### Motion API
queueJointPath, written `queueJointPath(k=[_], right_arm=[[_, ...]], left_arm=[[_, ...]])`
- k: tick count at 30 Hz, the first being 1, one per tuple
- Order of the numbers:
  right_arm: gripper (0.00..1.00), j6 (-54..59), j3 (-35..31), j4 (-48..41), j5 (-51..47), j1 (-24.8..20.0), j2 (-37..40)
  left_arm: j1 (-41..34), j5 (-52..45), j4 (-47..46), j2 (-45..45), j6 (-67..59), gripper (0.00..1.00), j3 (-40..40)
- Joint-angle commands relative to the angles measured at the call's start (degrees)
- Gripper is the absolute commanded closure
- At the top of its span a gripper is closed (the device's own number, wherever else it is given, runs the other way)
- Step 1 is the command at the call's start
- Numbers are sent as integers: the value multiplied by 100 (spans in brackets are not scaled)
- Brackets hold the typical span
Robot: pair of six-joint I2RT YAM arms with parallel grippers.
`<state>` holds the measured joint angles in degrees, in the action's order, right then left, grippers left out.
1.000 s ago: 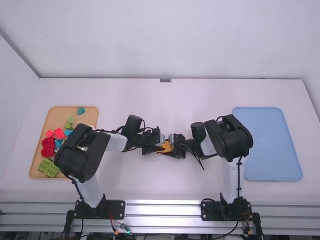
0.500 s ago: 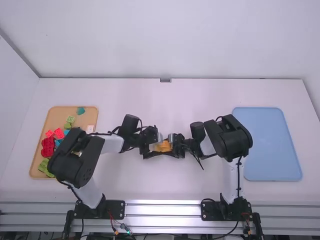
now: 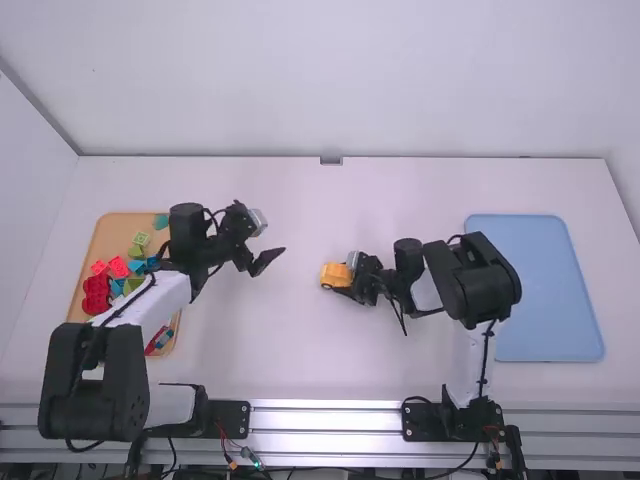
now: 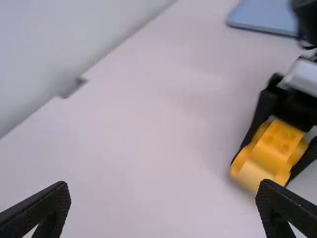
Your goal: Assemble lego blocks to make yellow taxi
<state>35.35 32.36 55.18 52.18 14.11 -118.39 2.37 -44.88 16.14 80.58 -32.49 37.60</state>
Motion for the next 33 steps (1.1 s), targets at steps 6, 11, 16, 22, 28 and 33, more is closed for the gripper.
queueJointPath(k=[6,11,16,22,28,33], right_arm=[[55,-1128,-835,70,-1998,-1731,2232],[56,-1161,-1294,-188,-3158,-3187,3049],[56,-1272,-1349,-699,-3425,-4404,3167],[56,-1899,-1137,-1078,-3545,-5239,2944],[48,-2164,-693,-1631,-3558,-5469,2369],[1,-2398,-284,-2251,-3560,-5377,2205]], left_arm=[[227,234,361,-195,870,1,-24],[225,973,516,-192,874,1,-24],[234,984,535,-192,872,1,-22],[216,984,538,-192,872,1,-22],[203,1005,544,-192,1351,1,-22],[247,1123,614,-197,1499,1,-22]])
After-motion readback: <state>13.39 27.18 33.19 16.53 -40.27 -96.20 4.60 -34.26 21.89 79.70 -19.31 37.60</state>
